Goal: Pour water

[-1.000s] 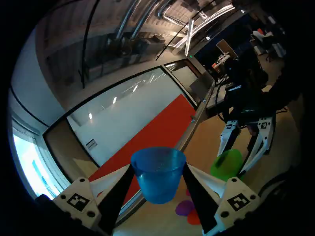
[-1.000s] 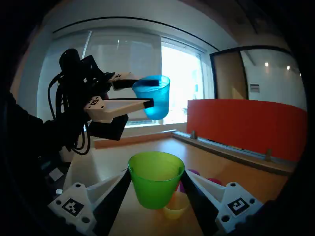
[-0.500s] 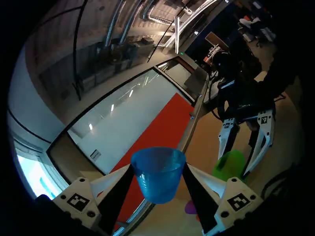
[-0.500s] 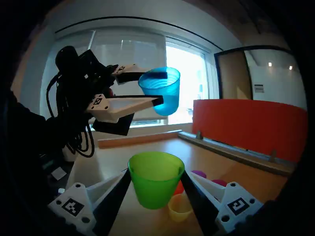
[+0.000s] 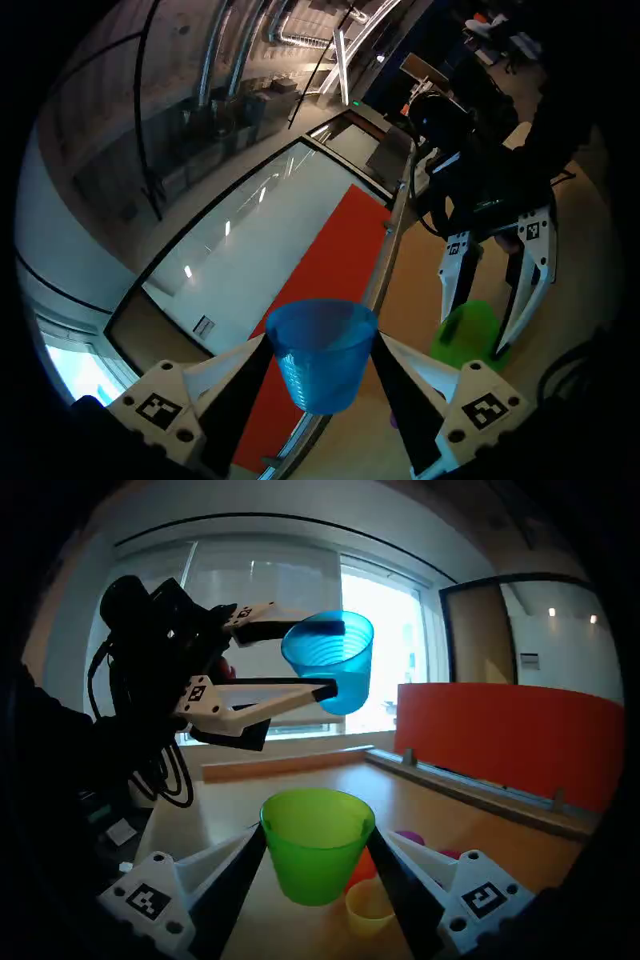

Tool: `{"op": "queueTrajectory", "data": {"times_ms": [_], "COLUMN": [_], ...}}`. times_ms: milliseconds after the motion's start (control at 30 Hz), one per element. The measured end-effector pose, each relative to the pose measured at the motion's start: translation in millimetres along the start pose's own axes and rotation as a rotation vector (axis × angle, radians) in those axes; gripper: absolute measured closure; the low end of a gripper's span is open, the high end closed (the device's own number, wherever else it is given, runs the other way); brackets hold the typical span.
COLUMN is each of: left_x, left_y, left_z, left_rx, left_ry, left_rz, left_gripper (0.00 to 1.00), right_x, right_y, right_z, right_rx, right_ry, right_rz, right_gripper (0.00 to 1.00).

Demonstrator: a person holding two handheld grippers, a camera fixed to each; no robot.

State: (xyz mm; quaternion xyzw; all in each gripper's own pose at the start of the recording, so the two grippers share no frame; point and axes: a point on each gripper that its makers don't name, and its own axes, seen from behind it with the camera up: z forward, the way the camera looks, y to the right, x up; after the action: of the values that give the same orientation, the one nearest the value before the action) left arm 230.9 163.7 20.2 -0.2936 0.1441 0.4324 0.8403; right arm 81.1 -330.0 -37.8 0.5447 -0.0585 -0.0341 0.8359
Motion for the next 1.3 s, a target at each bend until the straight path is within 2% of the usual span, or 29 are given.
{"op": "queueTrajectory", "data": {"times_ms": [600,1300], "left_x": [7.3,10.9], "left_y": [1.0,4.3], "left_z": [1.3,7.4], "left_rx": [0.004,0.009], "left_ry": [-0.002,-0.006], "left_rz": [0.094,0.163], "left_gripper": [0.15,0.15], "right_x": [2.6,2.0], "right_y": [-0.3,3.5], "right_z": [2.2,2.9], "right_rx": [0.006,0.001], "right_ry": [-0.001,-0.001], "right_rz": [-0.007,-0.01], "right_gripper": [0.09,0.1]}}
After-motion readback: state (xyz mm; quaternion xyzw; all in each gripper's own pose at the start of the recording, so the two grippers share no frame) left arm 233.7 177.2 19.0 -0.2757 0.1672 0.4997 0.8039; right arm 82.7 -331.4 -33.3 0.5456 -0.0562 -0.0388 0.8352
